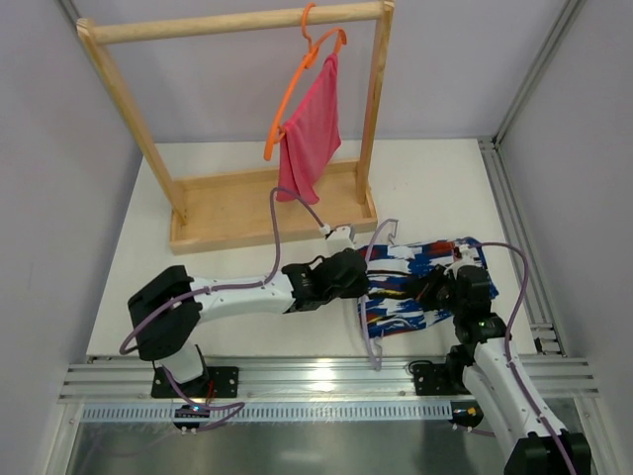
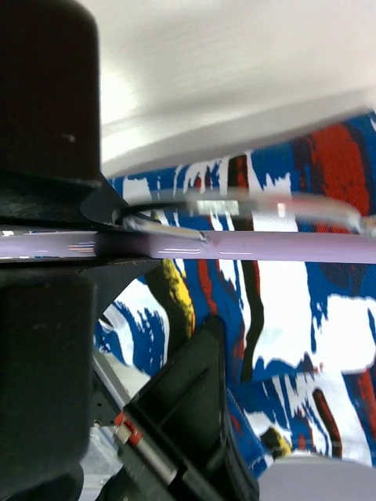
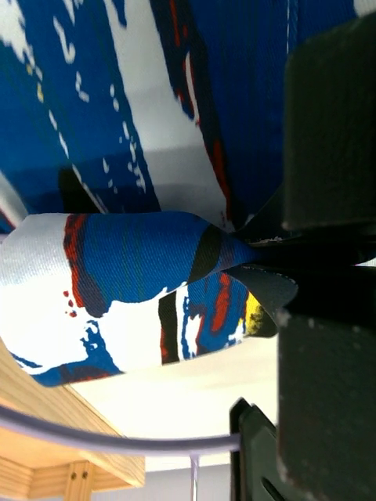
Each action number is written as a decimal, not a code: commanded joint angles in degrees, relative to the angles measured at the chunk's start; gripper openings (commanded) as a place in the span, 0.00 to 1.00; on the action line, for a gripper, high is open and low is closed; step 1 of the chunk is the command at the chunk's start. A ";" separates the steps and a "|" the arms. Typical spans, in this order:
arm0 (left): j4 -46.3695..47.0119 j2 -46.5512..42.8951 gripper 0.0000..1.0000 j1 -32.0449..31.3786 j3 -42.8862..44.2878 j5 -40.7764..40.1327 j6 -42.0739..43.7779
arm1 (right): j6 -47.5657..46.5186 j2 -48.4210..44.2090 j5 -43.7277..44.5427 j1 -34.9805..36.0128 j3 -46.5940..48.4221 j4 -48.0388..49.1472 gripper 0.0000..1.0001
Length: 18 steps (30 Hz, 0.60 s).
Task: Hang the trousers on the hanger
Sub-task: Place trousers on hanger
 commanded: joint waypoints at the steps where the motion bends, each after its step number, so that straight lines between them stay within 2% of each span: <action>1: -9.28 -4.59 0.00 -0.12 -0.93 -4.04 -2.81 | 1.61 -2.42 -1.86 2.83 1.46 -0.50 0.04; 3: -11.03 -6.27 0.00 -0.12 -2.08 -4.83 -3.86 | 3.29 -2.60 -0.38 7.20 2.78 -0.06 0.04; 7: -13.68 -10.05 0.00 -0.03 -4.63 -5.18 -4.74 | 6.97 -0.76 10.14 18.73 6.03 -0.50 0.04; 10: -13.95 -13.83 0.00 -0.12 -7.35 -6.15 -4.22 | 8.65 0.65 14.38 24.61 7.70 0.73 0.04; 15: -7.54 -21.29 0.00 -0.12 -13.76 -5.19 -1.23 | 9.27 2.85 18.52 29.55 13.32 -1.28 0.04; 18: -7.70 -23.67 0.00 -0.12 -14.74 -5.36 -1.75 | 7.79 2.32 21.33 30.97 17.27 -5.32 0.04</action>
